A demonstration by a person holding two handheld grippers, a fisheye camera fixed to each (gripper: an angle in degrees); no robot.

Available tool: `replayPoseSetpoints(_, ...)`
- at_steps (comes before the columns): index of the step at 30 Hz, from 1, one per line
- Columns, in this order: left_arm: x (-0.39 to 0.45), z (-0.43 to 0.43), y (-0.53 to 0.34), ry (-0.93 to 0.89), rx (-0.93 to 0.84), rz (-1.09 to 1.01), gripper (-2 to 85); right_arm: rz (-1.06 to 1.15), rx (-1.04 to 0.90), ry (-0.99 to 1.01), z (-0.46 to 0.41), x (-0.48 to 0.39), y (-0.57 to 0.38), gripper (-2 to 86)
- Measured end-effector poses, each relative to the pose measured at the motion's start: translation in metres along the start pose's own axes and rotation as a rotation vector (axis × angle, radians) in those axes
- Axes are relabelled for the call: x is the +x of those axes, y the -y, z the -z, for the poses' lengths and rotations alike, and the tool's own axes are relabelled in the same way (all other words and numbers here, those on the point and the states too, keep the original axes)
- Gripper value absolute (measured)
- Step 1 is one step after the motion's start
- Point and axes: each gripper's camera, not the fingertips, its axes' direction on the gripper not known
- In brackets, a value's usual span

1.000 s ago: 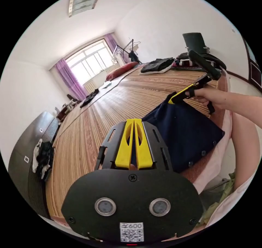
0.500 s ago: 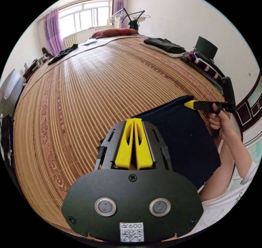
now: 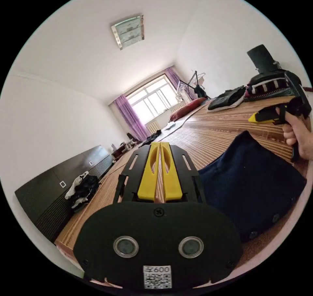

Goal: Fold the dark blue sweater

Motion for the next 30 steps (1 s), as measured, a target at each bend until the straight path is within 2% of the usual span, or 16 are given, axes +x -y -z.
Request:
replayPoseSetpoints(2, 0.016, 0.035, -0.006, -0.070, 0.028, -0.022, 0.8, -0.016, -0.035, -0.007, -0.006, 0.001, -0.003, -0.9)
replayPoseSetpoints(6, 0.063, 0.092, -0.021, -0.378, 0.033, -0.023, 0.8, 0.021, -0.155, 0.071, -0.027, -0.002, -0.003, -0.9)
replayPoseSetpoints(9, 0.112, 0.112, -0.028, -0.459, 0.007, -0.110, 0.8, 0.138, -0.176, 0.039, -0.032, -0.026, -0.012, -0.9)
replayPoseSetpoints(13, 0.169, 0.123, -0.054, -0.323, 0.018, -0.269, 0.8, 0.151, -0.024, -0.094, -0.011, -0.039, -0.033, -0.8)
replayPoseSetpoints(16, 0.151, 0.157, -0.061, -0.234, 0.167, -0.171, 1.0, 0.136, 0.156, -0.094, 0.024, -0.040, -0.054, -0.8)
replayPoseSetpoints(18, 0.133, 0.175, -0.069, -0.197, 0.222, -0.142, 1.2, 0.159, 0.172, -0.118, 0.042, -0.051, -0.065, -0.8)
replayPoseSetpoints(21, 0.109, 0.195, -0.096, -0.126, 0.198, -0.195, 1.7, 0.169, -0.057, -0.034, 0.052, -0.071, -0.081, -0.7)
replayPoseSetpoints(23, 0.093, 0.202, -0.120, -0.104, 0.170, -0.206, 1.8, 0.196, -0.349, 0.094, 0.048, -0.085, -0.099, -0.3)
replayPoseSetpoints(25, 0.075, 0.199, -0.142, -0.117, 0.090, -0.160, 1.7, 0.167, -0.396, 0.082, 0.059, -0.091, -0.112, 0.6)
replayPoseSetpoints(30, 0.019, 0.160, -0.201, -0.137, -0.237, 0.191, 1.1, -0.015, -0.374, 0.054, 0.078, -0.076, -0.126, 8.9)
